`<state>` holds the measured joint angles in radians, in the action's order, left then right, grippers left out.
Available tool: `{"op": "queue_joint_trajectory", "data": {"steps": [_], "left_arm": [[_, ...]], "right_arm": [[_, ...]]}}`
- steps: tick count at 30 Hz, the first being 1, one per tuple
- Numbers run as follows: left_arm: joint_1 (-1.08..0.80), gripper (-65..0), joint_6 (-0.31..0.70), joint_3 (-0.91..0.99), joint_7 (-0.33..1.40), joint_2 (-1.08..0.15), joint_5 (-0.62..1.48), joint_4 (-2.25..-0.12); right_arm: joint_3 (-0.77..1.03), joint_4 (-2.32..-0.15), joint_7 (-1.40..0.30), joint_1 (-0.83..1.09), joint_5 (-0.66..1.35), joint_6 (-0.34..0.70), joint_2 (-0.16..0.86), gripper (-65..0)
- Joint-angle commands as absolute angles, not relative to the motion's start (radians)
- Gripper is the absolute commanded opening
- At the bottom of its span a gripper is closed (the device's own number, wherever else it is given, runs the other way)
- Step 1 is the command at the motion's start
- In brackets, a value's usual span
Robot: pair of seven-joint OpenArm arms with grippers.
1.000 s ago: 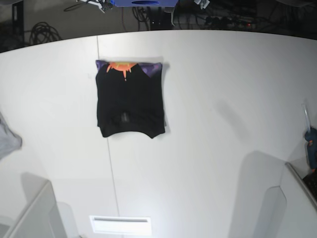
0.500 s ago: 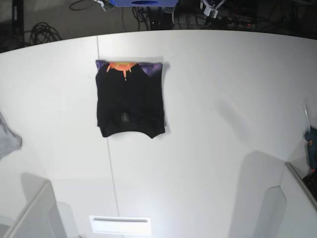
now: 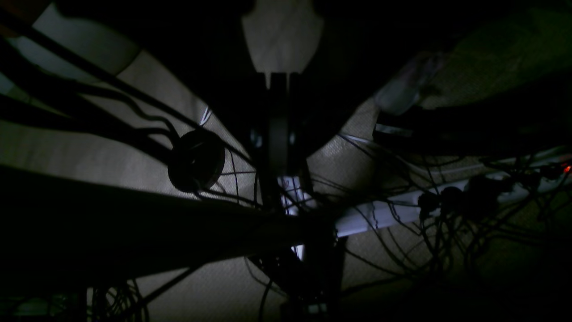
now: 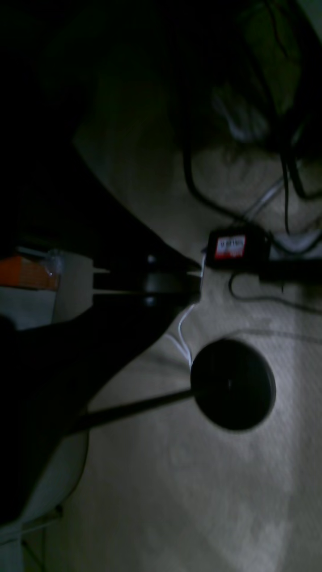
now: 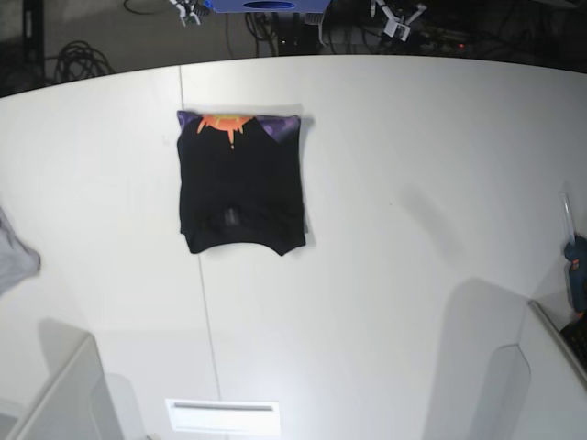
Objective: Fold the T-shirt properly
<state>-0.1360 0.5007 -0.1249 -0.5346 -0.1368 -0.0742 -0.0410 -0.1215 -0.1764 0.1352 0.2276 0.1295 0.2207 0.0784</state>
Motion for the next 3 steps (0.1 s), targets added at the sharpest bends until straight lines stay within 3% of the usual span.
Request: {"op": "queue_joint_trajectory", "data": {"steps": [1,3], "left_arm": [[-0.133,-65.0,0.51,-0.128,-0.544,-0.145,-0.07,-0.041],[-0.124,-65.0,0.51,-0.13,-0.544,-0.143,-0.07,-0.041]], "right_arm": [[-0.12,-0.177,0.136,0.234,0.125,0.225,0.087,-65.0],[-0.12,-0.177,0.136,0.234,0.125,0.225,0.087,-65.0]]}}
